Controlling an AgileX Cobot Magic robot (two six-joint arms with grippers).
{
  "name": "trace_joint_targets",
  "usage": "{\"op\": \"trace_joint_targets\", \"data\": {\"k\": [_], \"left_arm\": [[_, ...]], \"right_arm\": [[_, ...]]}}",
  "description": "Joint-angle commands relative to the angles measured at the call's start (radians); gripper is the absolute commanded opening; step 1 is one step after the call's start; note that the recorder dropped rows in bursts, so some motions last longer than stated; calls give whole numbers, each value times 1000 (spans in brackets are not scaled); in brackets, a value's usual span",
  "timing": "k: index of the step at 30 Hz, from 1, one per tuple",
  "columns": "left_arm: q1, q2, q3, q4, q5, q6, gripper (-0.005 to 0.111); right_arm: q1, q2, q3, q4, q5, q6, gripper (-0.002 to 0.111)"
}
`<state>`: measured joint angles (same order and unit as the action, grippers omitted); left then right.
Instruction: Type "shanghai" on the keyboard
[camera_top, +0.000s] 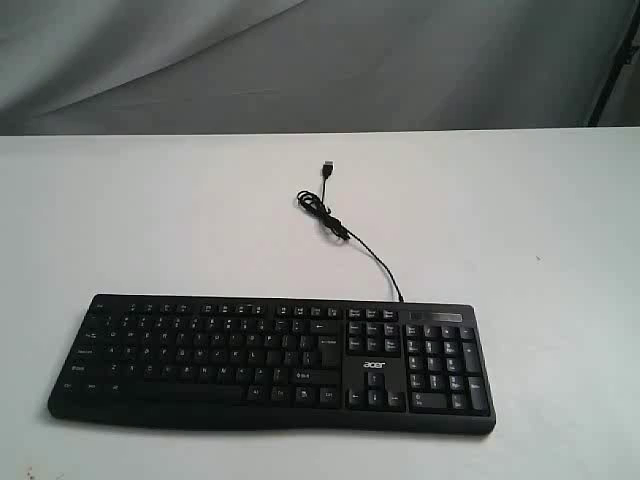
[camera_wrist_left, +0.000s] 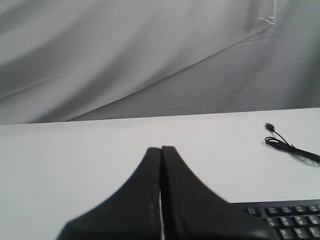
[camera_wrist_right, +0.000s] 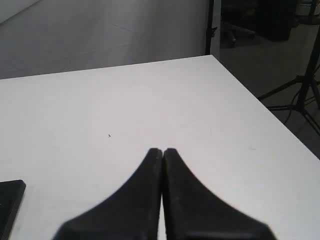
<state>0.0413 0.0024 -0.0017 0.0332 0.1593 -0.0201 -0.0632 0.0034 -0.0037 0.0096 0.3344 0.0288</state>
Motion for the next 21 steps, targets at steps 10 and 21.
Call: {"op": "trace_joint_targets", "data": {"k": [10, 21], "left_arm": [[-6, -2, 2, 0, -6, -3, 0], [-6, -2, 2, 0, -6, -3, 0]], "right_arm": [[-8, -3, 4, -10, -7, -4, 0], [-8, -3, 4, 54, -430, 3, 0]]}}
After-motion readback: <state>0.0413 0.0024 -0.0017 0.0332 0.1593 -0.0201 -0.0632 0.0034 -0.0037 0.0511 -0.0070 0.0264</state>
